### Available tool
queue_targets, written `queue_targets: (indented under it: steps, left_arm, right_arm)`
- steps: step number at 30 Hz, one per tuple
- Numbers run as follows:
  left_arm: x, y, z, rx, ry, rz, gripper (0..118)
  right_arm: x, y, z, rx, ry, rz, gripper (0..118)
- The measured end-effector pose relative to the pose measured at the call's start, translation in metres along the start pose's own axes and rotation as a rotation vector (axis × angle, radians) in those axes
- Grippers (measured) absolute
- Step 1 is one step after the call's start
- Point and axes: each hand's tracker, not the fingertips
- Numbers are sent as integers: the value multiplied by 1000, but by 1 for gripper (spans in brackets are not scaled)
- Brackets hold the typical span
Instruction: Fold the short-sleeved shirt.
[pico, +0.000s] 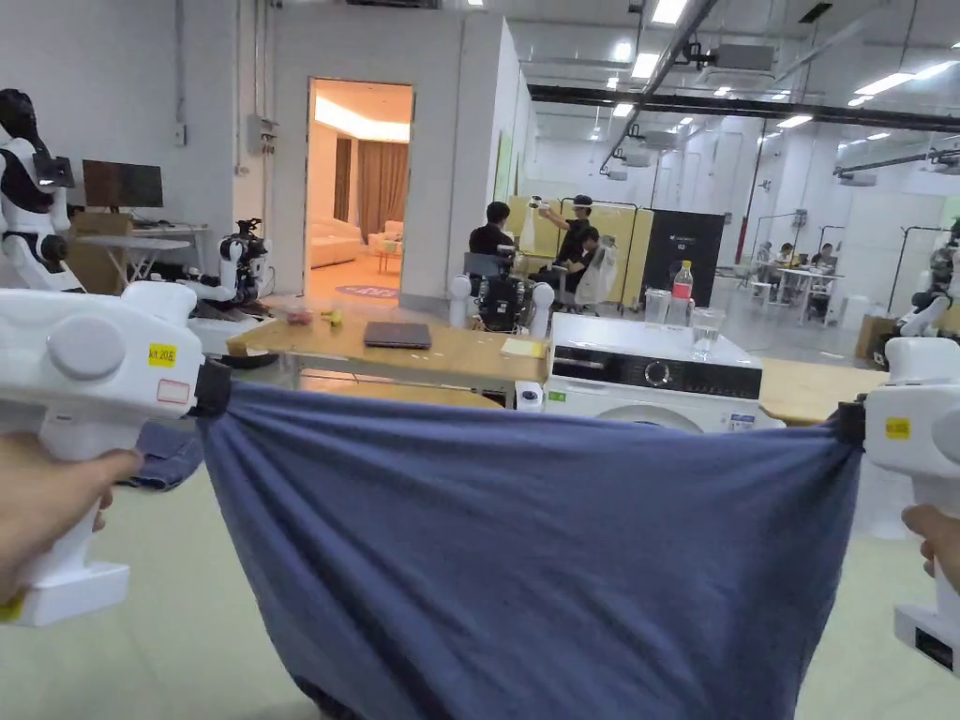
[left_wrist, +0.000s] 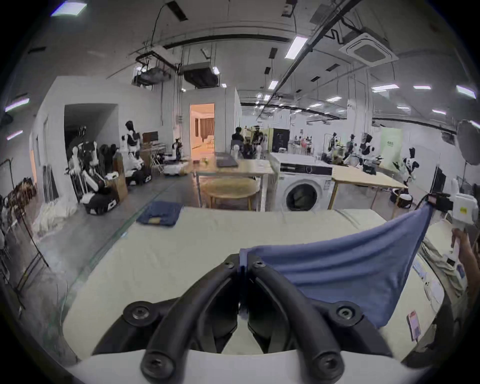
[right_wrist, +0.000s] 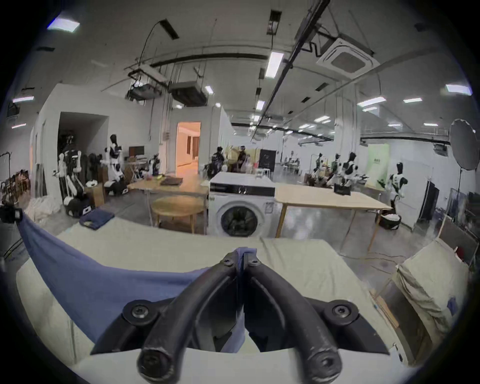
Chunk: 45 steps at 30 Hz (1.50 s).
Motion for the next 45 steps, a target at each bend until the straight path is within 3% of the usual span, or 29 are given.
queue_targets:
  steps: [10, 15, 22, 29, 36, 45]
  left_arm:
    - [-2, 117, -21, 46, 70, -30, 0]
    - [-4, 150, -14, 89, 102, -36, 0]
    - [-5, 164, -14, 111, 118, -62, 0]
    - [-5, 133, -28, 90, 109, -59, 0]
    - [-4, 64, -48, 9, 56, -71, 0]
    - [-4, -19, 4, 4, 13, -58, 0]
  right_arm:
    - [-8, 84, -3, 97, -45, 14, 1]
    - [-18, 116, -8, 145, -80, 62, 1]
    - [-18, 136, -10, 196, -111, 15, 1]
    - [-16, 113, -9, 170, -116, 32, 1]
    - [-10, 42, 6, 93, -137, 65, 1]
    - [-7, -29, 85, 83, -132, 114, 1]
